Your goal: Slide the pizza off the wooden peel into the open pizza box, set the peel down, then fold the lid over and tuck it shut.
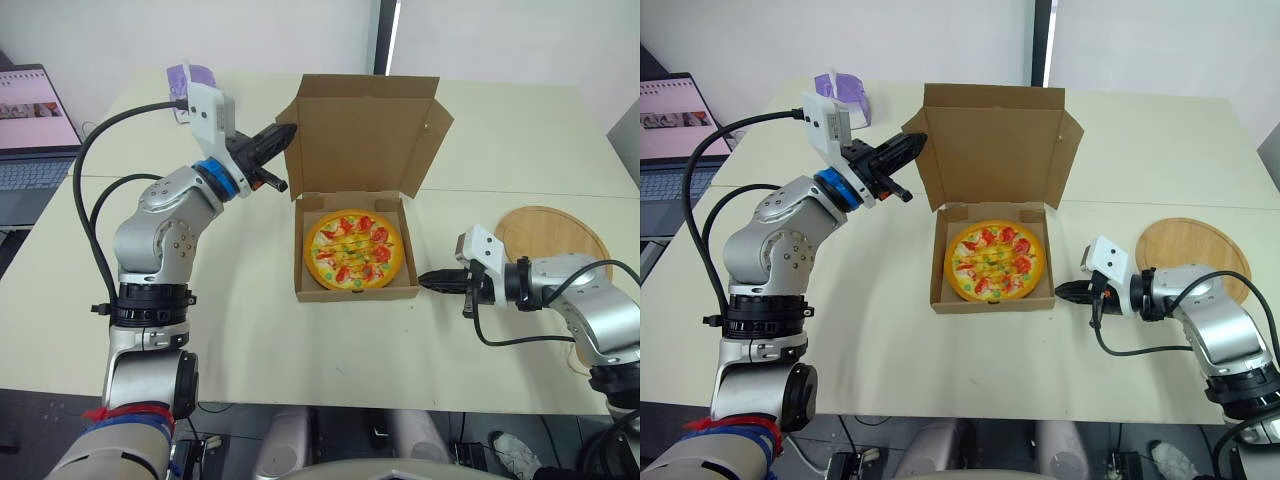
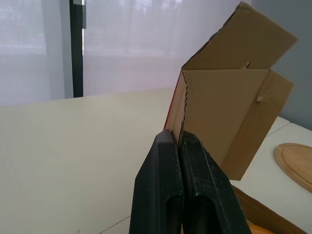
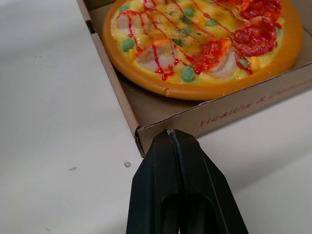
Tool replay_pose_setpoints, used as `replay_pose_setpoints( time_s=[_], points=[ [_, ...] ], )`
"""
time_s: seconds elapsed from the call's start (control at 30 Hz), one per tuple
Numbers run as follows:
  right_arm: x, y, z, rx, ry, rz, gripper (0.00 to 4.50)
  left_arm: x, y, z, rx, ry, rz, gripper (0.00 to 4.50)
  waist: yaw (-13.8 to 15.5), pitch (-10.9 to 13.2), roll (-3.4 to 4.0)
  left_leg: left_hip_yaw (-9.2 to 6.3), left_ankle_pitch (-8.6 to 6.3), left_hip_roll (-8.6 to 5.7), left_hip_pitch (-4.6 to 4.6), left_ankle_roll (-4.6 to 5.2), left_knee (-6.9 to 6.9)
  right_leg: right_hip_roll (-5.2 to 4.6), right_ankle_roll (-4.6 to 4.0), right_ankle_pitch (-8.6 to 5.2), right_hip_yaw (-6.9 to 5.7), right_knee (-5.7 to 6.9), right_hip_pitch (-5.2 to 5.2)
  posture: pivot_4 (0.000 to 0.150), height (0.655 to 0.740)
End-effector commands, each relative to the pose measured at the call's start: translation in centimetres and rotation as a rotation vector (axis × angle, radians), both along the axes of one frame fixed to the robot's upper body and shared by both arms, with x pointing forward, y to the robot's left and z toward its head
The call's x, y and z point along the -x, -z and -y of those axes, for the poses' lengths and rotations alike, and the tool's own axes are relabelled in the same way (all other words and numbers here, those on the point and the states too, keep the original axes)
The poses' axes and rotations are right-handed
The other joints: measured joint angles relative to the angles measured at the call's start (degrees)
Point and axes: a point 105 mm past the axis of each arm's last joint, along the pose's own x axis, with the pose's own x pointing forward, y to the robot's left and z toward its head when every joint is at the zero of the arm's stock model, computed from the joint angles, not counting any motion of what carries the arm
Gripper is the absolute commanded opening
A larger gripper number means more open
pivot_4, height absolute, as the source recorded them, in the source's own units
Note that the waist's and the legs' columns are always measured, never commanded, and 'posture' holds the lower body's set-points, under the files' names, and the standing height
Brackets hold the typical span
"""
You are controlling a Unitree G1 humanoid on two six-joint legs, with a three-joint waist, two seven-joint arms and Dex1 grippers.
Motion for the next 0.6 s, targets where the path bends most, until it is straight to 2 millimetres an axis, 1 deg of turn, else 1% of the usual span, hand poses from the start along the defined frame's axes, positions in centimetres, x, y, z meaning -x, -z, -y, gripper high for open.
replay_pose_setpoints(
  time_s=[0.03, 0.23, 0.27, 0.3, 0.37, 0.4, 0.43, 0.53, 0.57, 0.6],
  points=[
    [0.6, -1.0, -0.6, -0.025, -0.030, 0.024, 0.04, 0.1, -1.4, 0.5, -0.002, 0.025, 0.055, 0.00, 0.0, 0.0, 0.00, 0.00, 0.00, 0.00, 0.00, 0.00, 0.00, 0.00, 0.00, 0.00, 0.00, 0.00, 0.00, 0.150, 0.7400],
    [0.5, -1.2, -0.7, -0.040, -0.026, 0.022, 0.04, -0.3, -1.7, 0.6, -0.002, 0.030, 0.062, 0.00, 0.0, 0.0, 0.00, 0.00, 0.00, -0.01, 0.00, 0.00, 0.01, 0.00, 0.00, 0.00, 0.00, 0.02, 0.00, 0.150, 0.7400],
    [0.4, -1.2, -0.6, -0.038, -0.020, 0.026, 0.04, -0.3, -1.7, 0.6, -0.003, 0.030, 0.063, 0.00, 0.0, 0.0, 0.00, 0.00, 0.00, -0.01, 0.00, 0.00, 0.01, 0.00, 0.00, 0.00, 0.00, 0.02, 0.00, 0.150, 0.7400],
    [-0.3, -1.4, 0.0, -0.020, 0.005, 0.058, 0.04, -0.4, -1.8, 0.7, -0.004, 0.030, 0.065, 0.00, 0.0, 0.0, 0.00, 0.00, 0.00, -0.01, 0.00, 0.00, 0.01, 0.00, 0.00, 0.00, 0.00, 0.02, 0.00, 0.150, 0.7400],
    [-2.6, -2.9, 1.5, -0.005, 0.094, 0.157, 0.04, -0.5, -1.9, 0.7, -0.004, 0.030, 0.070, 0.00, 0.0, 0.0, 0.00, 0.01, 0.00, -0.01, 0.00, 0.00, 0.04, 0.00, 0.01, 0.00, 0.01, 0.03, 0.01, 0.150, 0.7400],
    [-3.5, -3.7, 2.0, -0.010, 0.124, 0.197, 0.04, -0.6, -1.9, 0.7, -0.005, 0.029, 0.071, 0.00, -0.1, 0.0, 0.00, 0.05, 0.00, -0.02, 0.00, 0.00, 0.07, 0.00, 0.03, 0.03, 0.04, 0.03, 0.01, 0.150, 0.7400],
    [-4.6, -5.0, 2.4, -0.041, 0.168, 0.250, 0.04, -0.6, -2.0, 0.6, -0.005, 0.028, 0.073, 0.00, -0.1, 0.0, 0.00, 0.09, 0.00, -0.03, 0.01, 0.01, 0.09, 0.00, 0.02, 0.10, 0.08, 0.03, 0.01, 0.150, 0.7400],
    [-6.6, -8.6, 2.7, -0.154, 0.254, 0.367, 0.58, -0.7, -2.0, 0.6, -0.005, 0.026, 0.077, 0.00, -0.1, 0.0, -0.01, 0.08, 0.01, -0.02, -0.02, 0.01, 0.23, 0.02, -0.02, 0.16, 0.07, 0.08, 0.00, 0.150, 0.7400],
    [-7.0, -9.7, 2.8, -0.189, 0.283, 0.410, 0.92, -0.7, -2.0, 0.6, -0.006, 0.024, 0.079, 0.00, -0.1, 0.0, -0.01, 0.06, 0.01, 0.00, -0.01, 0.00, 0.25, 0.03, -0.02, 0.17, 0.06, 0.09, 0.01, 0.150, 0.7400],
    [-7.3, -10.3, 2.9, -0.211, 0.303, 0.438, 1.27, -0.8, -2.1, 0.6, -0.007, 0.023, 0.081, 0.00, -0.1, 0.0, -0.01, 0.06, 0.01, 0.03, -0.02, 0.01, 0.26, 0.05, -0.04, 0.18, 0.05, 0.09, 0.02, 0.150, 0.7400]
  ],
)
